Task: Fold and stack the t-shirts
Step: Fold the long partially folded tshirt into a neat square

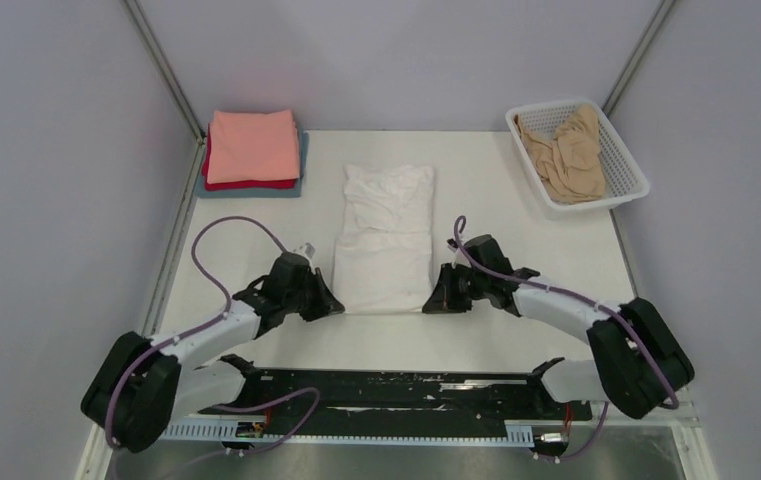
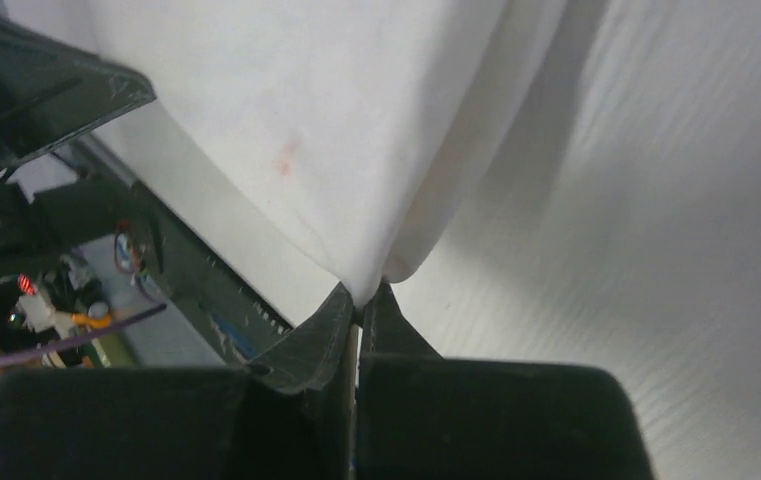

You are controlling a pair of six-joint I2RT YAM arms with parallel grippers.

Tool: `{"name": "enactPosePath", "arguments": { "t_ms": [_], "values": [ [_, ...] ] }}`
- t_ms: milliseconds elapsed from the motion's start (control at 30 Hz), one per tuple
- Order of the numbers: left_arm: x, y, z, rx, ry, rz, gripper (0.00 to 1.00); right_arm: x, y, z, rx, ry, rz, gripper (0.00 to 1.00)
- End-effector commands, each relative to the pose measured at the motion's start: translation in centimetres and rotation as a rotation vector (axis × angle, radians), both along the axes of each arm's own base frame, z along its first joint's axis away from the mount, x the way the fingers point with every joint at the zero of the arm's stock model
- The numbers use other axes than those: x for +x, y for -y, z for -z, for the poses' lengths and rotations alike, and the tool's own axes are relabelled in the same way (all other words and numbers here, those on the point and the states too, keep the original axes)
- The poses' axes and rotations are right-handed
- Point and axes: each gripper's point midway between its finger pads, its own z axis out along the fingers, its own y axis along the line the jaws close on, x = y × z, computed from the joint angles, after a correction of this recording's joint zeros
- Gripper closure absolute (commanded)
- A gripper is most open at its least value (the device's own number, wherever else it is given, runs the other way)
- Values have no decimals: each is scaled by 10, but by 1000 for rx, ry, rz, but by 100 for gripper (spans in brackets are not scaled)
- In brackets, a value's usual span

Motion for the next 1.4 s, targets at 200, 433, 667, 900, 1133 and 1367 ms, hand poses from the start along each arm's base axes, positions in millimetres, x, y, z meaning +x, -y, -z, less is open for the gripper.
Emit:
{"name": "enactPosePath", "arguments": {
  "t_ms": [200,433,667,900,1133,1367],
  "values": [
    [-73,-4,-87,-160,164,83,100,-105,-4,-92,297,17,-352,100],
    [-71,0,-142,-223,313,142,100,-113,-5,-134,389,95,-394,100],
    [-15,-3,-179,-114,492,25,100,-43,14,-140,347,154,-211,100],
    [54,3,-200,-44,536,-26,100,21,26,-149,297,210,-117,100],
    [114,11,-188,-49,487,-11,100,67,37,-134,260,180,-14,100],
    [164,12,-172,9,450,-26,100,111,47,-113,218,159,73,100]
  ]
}}
